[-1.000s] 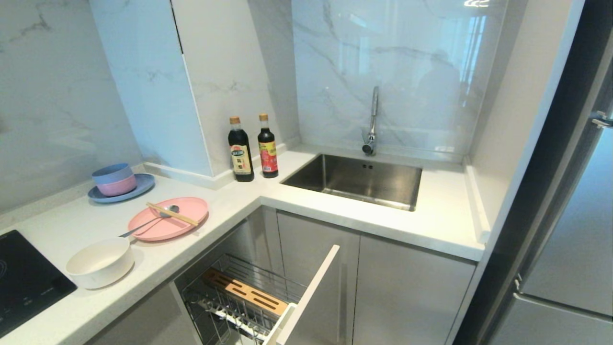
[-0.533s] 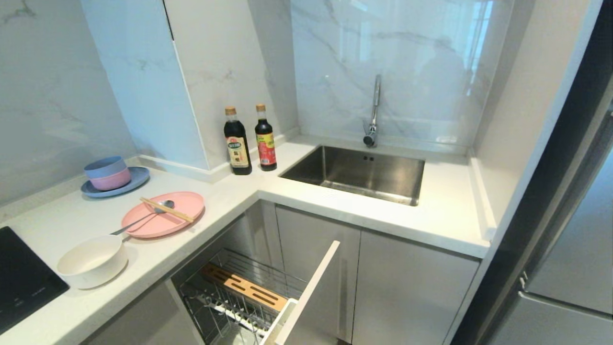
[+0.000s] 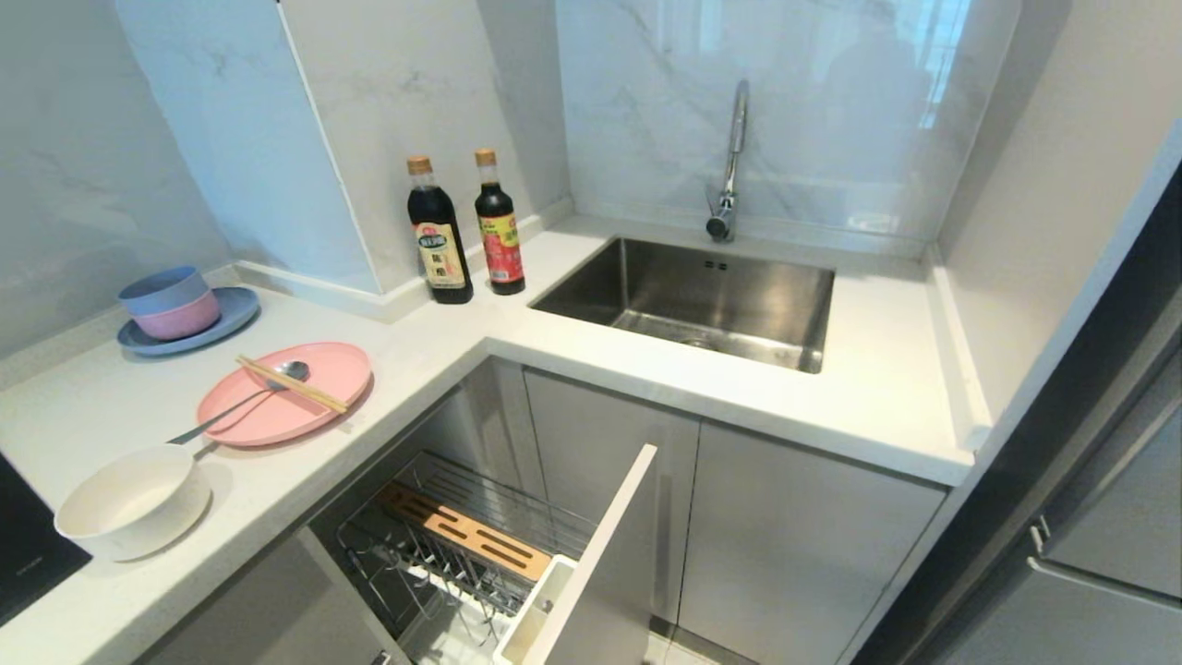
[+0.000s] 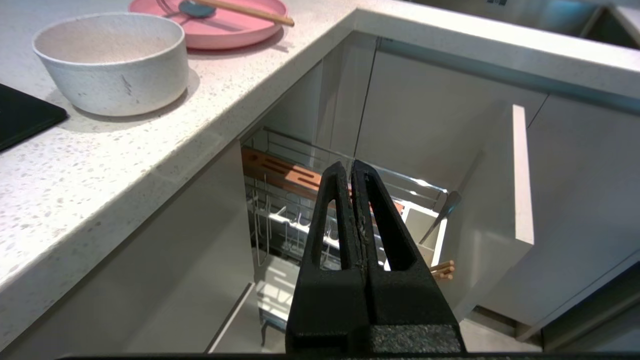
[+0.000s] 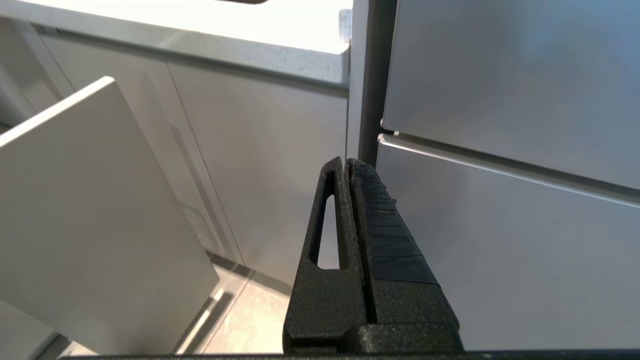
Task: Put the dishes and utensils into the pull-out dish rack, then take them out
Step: Pick up the bowl and place it in the cupboard
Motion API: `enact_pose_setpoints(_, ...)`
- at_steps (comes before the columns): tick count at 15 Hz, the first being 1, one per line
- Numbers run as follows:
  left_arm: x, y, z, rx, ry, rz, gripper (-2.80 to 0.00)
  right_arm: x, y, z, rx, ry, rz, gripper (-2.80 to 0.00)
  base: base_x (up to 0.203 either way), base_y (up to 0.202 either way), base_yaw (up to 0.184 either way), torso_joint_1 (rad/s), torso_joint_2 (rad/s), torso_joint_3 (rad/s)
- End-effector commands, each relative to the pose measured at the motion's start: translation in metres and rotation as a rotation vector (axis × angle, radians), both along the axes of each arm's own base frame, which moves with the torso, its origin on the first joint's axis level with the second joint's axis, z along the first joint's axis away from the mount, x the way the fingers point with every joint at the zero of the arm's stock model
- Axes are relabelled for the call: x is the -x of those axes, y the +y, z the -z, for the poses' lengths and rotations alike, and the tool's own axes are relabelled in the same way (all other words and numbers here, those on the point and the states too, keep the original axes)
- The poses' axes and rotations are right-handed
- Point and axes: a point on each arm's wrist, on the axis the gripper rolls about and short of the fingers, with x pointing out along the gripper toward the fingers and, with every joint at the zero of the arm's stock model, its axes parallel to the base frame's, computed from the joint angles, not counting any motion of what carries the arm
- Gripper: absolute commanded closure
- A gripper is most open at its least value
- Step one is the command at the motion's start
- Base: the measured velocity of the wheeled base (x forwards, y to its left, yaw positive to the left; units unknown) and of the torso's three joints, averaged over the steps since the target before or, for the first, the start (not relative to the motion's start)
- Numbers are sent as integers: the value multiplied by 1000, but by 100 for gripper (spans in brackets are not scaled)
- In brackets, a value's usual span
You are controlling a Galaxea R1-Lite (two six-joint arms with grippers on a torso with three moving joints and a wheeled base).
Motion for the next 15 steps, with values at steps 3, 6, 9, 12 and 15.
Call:
enact_pose_setpoints(3, 0, 0, 0, 1, 2, 0, 0, 0, 0, 0, 0, 2, -1, 0, 0, 0, 0, 3, 2, -200)
enact_pose_setpoints(6, 0, 0, 0, 1, 2, 0, 0, 0, 0, 0, 0, 2, -1, 0, 0, 0, 0, 2, 6, -204)
enact_pose_setpoints(9, 0, 0, 0, 1, 1, 0, 0, 0, 0, 0, 0, 2, -1, 0, 0, 0, 0, 2, 1, -197)
enact_pose_setpoints(12, 0, 0, 0, 1, 2, 0, 0, 0, 0, 0, 0, 2, -1, 0, 0, 0, 0, 3, 3, -195)
enact_pose_setpoints(15, 0, 0, 0, 1, 0, 0, 0, 0, 0, 0, 0, 2, -1, 0, 0, 0, 0, 2, 2, -201)
